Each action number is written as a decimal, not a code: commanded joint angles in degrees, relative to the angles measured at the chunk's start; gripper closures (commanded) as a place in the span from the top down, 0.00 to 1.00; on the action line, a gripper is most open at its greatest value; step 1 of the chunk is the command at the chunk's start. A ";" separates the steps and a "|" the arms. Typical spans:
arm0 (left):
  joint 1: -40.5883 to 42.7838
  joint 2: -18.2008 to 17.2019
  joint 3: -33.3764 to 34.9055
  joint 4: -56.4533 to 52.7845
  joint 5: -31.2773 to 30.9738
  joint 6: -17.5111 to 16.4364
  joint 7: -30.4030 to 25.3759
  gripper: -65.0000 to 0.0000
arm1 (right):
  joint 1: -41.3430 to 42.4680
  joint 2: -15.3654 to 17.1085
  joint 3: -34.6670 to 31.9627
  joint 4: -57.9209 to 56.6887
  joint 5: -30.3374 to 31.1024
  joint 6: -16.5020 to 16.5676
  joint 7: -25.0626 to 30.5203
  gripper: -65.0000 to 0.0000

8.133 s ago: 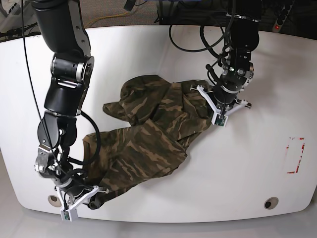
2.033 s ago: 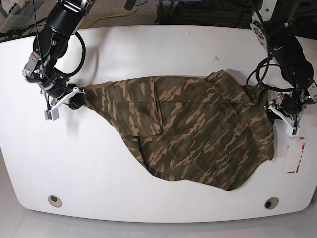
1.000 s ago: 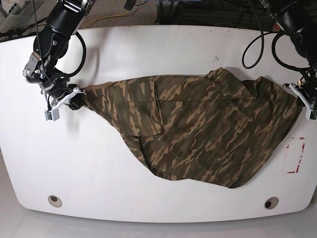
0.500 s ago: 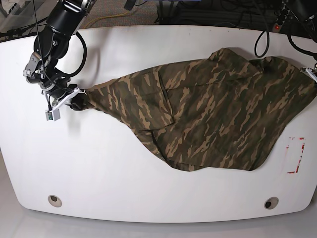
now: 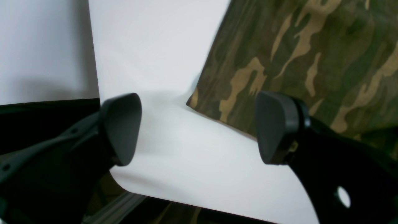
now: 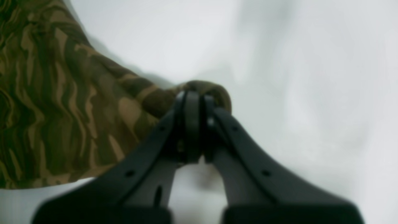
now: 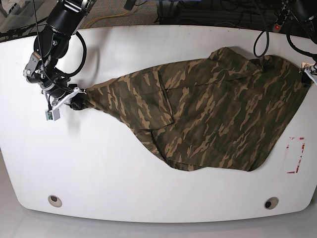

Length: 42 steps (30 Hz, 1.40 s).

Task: Fold the T-shirt properly
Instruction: 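Drag the left gripper along the shirt edge away from the right gripper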

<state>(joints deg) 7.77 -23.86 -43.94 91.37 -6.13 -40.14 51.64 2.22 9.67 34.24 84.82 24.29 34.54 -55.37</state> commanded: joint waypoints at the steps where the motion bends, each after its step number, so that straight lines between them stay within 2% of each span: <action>1: -0.61 -1.42 -0.58 -0.43 -0.42 0.14 -0.60 0.82 | 0.99 0.83 0.18 1.03 1.07 0.22 1.09 0.00; 11: -9.66 -5.81 -1.02 -18.19 -1.21 0.14 -0.87 0.82 | 0.99 0.75 0.18 1.03 1.07 0.22 1.09 0.00; 20: -9.75 -9.24 -1.46 -25.39 -13.34 0.14 -0.60 0.82 | 0.99 0.83 0.18 1.03 1.07 0.22 1.09 0.00; 26: -6.32 -11.35 -1.55 -30.49 -22.22 0.14 -0.60 0.82 | 0.99 0.83 0.18 1.03 1.07 0.22 1.09 0.00; 31: -2.45 -11.62 -1.55 -31.20 -27.50 0.14 -0.60 0.82 | 0.99 0.83 0.18 1.03 1.07 0.22 1.09 0.00; 42: -1.84 -10.21 -1.29 -34.63 -28.02 0.14 -0.69 0.82 | 1.08 0.83 0.18 1.03 1.07 0.22 1.09 0.00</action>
<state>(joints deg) 6.48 -32.69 -45.25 57.01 -34.02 -39.92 50.39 2.24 9.54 34.26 84.79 24.27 34.54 -55.37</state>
